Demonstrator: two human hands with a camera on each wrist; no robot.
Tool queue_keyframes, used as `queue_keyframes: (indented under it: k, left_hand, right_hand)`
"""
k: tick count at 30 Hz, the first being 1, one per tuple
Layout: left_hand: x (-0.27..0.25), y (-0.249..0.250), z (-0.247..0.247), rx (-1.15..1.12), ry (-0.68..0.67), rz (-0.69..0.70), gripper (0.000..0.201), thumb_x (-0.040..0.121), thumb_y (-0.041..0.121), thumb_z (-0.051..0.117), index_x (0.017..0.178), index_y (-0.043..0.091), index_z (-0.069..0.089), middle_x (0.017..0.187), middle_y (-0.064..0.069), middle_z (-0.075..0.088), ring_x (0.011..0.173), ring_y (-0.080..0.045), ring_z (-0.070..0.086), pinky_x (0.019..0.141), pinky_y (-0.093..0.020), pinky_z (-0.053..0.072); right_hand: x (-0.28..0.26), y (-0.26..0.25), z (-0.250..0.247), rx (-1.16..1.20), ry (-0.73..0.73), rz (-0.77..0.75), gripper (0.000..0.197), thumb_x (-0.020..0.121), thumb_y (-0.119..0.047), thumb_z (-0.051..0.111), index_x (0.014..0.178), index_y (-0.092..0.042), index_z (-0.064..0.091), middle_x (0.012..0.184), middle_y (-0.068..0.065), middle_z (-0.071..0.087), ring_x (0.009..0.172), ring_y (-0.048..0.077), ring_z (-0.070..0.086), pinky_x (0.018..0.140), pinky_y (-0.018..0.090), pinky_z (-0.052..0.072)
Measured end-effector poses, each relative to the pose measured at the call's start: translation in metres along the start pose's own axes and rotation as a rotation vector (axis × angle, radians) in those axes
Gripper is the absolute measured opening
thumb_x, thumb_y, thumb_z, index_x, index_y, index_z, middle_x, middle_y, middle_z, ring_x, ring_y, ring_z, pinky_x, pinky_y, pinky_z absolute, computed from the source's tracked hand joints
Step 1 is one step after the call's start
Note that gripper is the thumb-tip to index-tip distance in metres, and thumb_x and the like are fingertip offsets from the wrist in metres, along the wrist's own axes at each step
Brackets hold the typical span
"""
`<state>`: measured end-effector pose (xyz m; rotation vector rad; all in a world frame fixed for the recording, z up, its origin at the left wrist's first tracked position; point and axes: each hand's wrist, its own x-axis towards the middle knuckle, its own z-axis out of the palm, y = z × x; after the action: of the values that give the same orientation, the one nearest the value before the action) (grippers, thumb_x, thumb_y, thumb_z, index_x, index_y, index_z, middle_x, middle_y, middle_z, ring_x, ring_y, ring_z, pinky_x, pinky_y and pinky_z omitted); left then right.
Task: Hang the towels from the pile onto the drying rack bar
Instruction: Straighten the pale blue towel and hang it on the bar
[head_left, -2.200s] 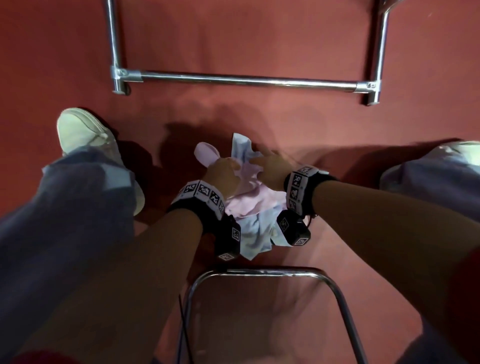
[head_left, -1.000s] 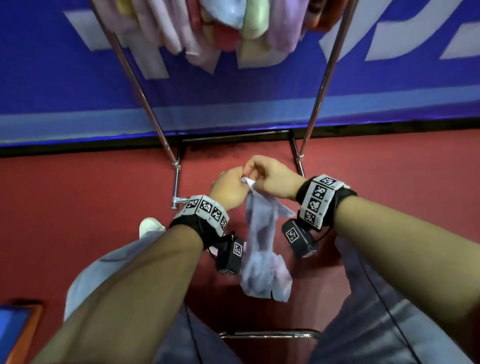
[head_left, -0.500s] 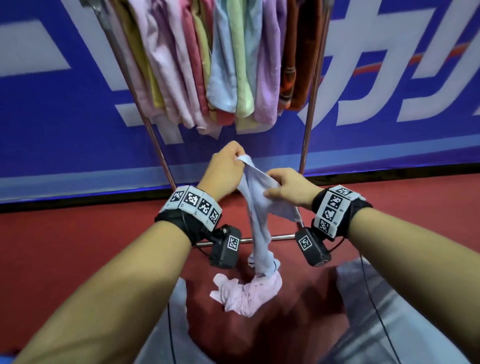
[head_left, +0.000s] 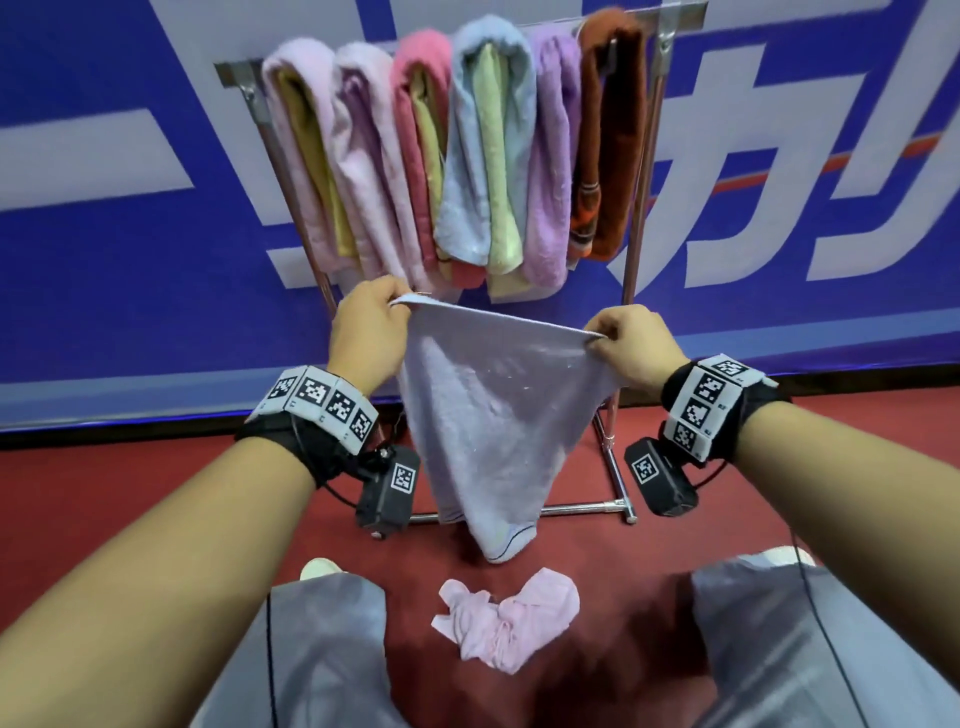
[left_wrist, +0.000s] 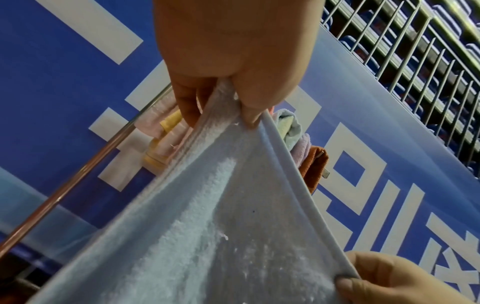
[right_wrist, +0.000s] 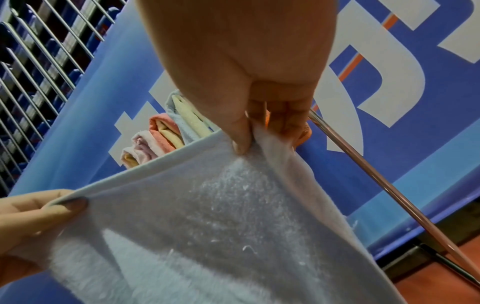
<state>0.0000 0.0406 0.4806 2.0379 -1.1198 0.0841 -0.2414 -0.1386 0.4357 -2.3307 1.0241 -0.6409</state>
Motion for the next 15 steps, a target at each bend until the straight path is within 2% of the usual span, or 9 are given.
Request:
queue_keyframes:
  k: [2, 5, 7, 9, 12, 15]
  left_hand:
    - [0.003, -0.004, -0.005, 0.045, 0.017, 0.015, 0.022, 0.091, 0.017, 0.05, 0.093, 0.028, 0.069, 0.101, -0.005, 0.064, 0.097, -0.029, 0.058, 0.084, -0.042, 0.049]
    - [0.007, -0.01, -0.008, 0.135, -0.033, 0.019, 0.023, 0.095, 0.012, 0.051, 0.094, 0.023, 0.072, 0.097, -0.007, 0.063, 0.092, -0.031, 0.058, 0.08, -0.043, 0.05]
    - [0.007, -0.012, -0.008, 0.183, -0.129, 0.006, 0.022, 0.095, 0.012, 0.054, 0.086, 0.024, 0.07, 0.094, -0.007, 0.068, 0.091, -0.031, 0.061, 0.079, -0.043, 0.052]
    - [0.006, -0.014, -0.007, 0.172, -0.171, -0.012, 0.021, 0.093, 0.014, 0.059, 0.079, 0.026, 0.069, 0.09, -0.004, 0.071, 0.09, -0.028, 0.063, 0.078, -0.04, 0.053]
    - [0.005, -0.012, -0.005, 0.116, -0.147, -0.045, 0.012, 0.088, 0.022, 0.07, 0.076, 0.022, 0.072, 0.083, -0.001, 0.071, 0.087, -0.022, 0.063, 0.075, -0.035, 0.052]
    - [0.004, -0.01, -0.004, 0.106, -0.139, -0.024, 0.015, 0.086, 0.028, 0.074, 0.077, 0.017, 0.073, 0.078, -0.002, 0.071, 0.082, -0.021, 0.063, 0.07, -0.032, 0.048]
  right_hand:
    - [0.005, -0.003, -0.006, -0.014, 0.046, -0.01, 0.021, 0.081, -0.003, 0.057, 0.084, -0.019, 0.071, 0.087, 0.001, 0.071, 0.083, 0.017, 0.061, 0.072, 0.024, 0.043]
    - [0.01, -0.005, -0.013, -0.009, 0.099, -0.011, 0.022, 0.082, -0.002, 0.056, 0.088, -0.015, 0.073, 0.088, 0.003, 0.071, 0.086, 0.021, 0.063, 0.076, 0.031, 0.051]
    - [0.011, -0.004, -0.017, -0.021, 0.09, -0.008, 0.02, 0.083, -0.003, 0.057, 0.085, -0.017, 0.072, 0.087, 0.001, 0.071, 0.086, 0.021, 0.062, 0.076, 0.03, 0.05]
    - [0.011, -0.001, -0.019, -0.022, 0.087, 0.008, 0.019, 0.084, -0.005, 0.058, 0.084, -0.019, 0.071, 0.084, -0.001, 0.068, 0.087, 0.02, 0.061, 0.075, 0.027, 0.045]
    - [0.009, 0.002, -0.02, -0.002, 0.116, 0.045, 0.016, 0.086, -0.008, 0.06, 0.087, -0.017, 0.073, 0.082, -0.001, 0.065, 0.087, 0.02, 0.06, 0.073, 0.026, 0.041]
    - [0.007, 0.002, -0.023, 0.046, 0.132, 0.06, 0.013, 0.089, -0.012, 0.063, 0.094, -0.013, 0.075, 0.085, 0.001, 0.067, 0.088, 0.019, 0.06, 0.075, 0.026, 0.041]
